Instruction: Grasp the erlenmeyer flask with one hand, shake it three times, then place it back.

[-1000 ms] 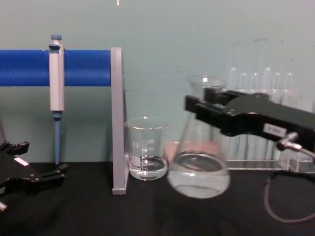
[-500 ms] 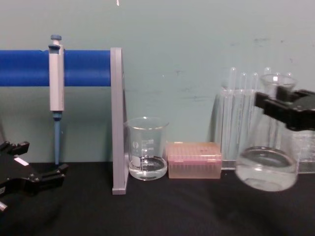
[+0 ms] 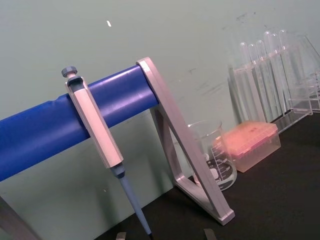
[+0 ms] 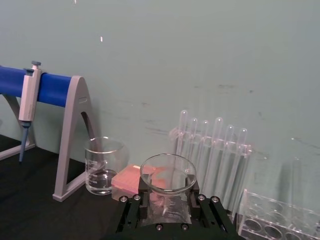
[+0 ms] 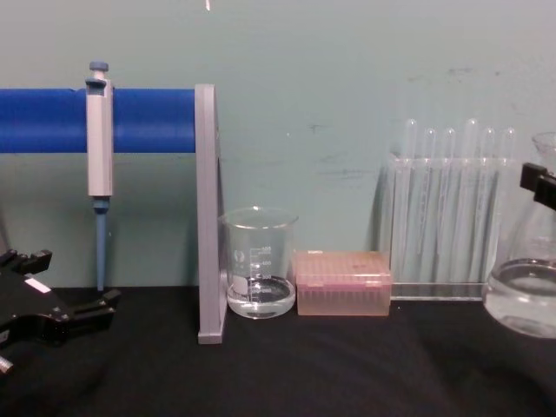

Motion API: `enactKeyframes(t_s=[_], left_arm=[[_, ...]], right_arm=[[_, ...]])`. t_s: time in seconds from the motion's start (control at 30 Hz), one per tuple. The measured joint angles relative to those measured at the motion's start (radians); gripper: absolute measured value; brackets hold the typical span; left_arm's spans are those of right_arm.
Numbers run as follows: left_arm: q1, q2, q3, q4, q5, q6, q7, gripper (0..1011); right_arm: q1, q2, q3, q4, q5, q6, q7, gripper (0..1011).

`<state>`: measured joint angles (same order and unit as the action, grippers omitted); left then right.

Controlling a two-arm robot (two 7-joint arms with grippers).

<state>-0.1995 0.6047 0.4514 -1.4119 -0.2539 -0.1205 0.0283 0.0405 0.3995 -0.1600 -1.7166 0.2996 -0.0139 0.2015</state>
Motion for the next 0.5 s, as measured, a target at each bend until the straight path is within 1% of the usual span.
enactKeyframes(t_s=[0.1,0.5], left_arm=[[0.000,0.000,0.000,0.000,0.000,0.000,0.000,1001],[0.000,0.000,0.000,0.000,0.000,0.000,0.000,1001]], right_arm=[[-0.005,-0.007,0.011,-0.002,-0.007,0.001,0.002,449],[-0.008,-0.027,0.028,0.001,-0.021,0.001,0.034,449]])
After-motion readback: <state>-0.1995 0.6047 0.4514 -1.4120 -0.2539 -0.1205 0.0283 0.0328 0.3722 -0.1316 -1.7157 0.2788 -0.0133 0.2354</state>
